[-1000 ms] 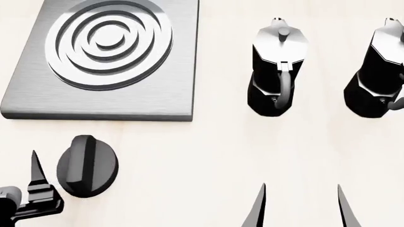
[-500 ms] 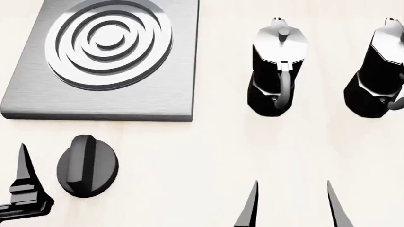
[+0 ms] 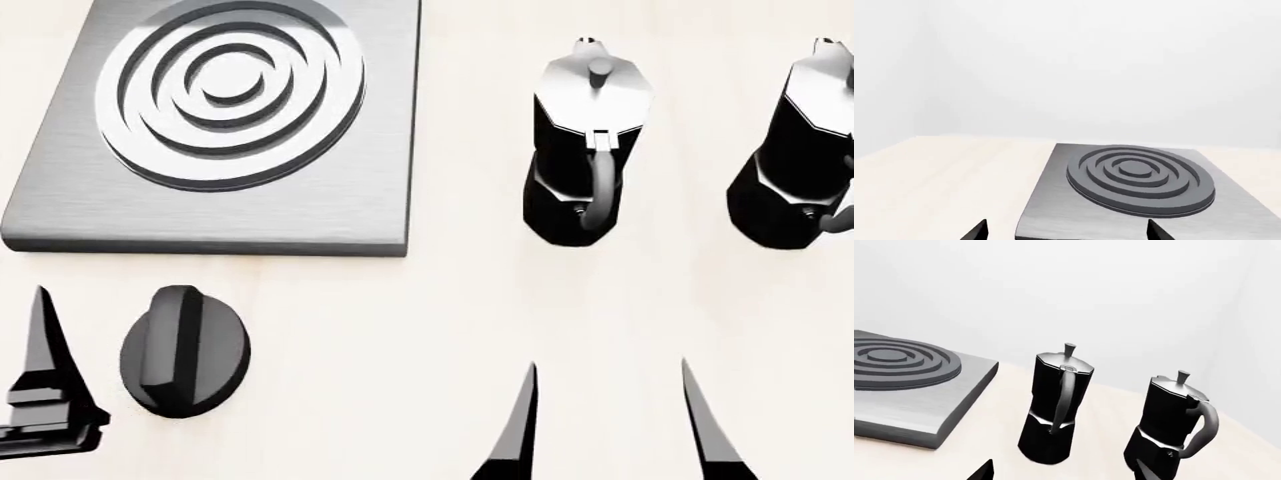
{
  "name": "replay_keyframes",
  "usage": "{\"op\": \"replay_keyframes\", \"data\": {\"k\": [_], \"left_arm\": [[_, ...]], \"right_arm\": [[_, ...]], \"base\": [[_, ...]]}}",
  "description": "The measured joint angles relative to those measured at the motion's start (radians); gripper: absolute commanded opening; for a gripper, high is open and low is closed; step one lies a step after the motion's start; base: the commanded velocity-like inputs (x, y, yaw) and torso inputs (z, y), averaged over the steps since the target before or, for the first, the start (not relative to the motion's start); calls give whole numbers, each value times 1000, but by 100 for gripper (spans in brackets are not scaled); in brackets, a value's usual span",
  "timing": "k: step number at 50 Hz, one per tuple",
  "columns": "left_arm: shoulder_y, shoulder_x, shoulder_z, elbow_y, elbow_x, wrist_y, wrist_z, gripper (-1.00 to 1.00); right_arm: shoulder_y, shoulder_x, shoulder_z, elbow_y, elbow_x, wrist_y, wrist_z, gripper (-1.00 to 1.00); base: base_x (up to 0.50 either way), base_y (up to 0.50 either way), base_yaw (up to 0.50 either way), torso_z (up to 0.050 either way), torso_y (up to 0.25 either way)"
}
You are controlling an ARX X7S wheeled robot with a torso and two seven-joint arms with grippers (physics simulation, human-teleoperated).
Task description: Turn off the stove.
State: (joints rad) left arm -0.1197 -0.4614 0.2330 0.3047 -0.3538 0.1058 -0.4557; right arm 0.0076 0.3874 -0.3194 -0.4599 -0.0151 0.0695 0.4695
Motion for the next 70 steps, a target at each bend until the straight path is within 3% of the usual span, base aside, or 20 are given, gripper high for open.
{"op": "replay_keyframes", "data": {"k": [70], "left_arm": [[31, -92, -60, 282, -102, -71, -48, 100]], "right_arm": [[98, 37, 1, -296, 2, 202, -30, 100]], "base": [[0, 0, 0, 0, 0]]}}
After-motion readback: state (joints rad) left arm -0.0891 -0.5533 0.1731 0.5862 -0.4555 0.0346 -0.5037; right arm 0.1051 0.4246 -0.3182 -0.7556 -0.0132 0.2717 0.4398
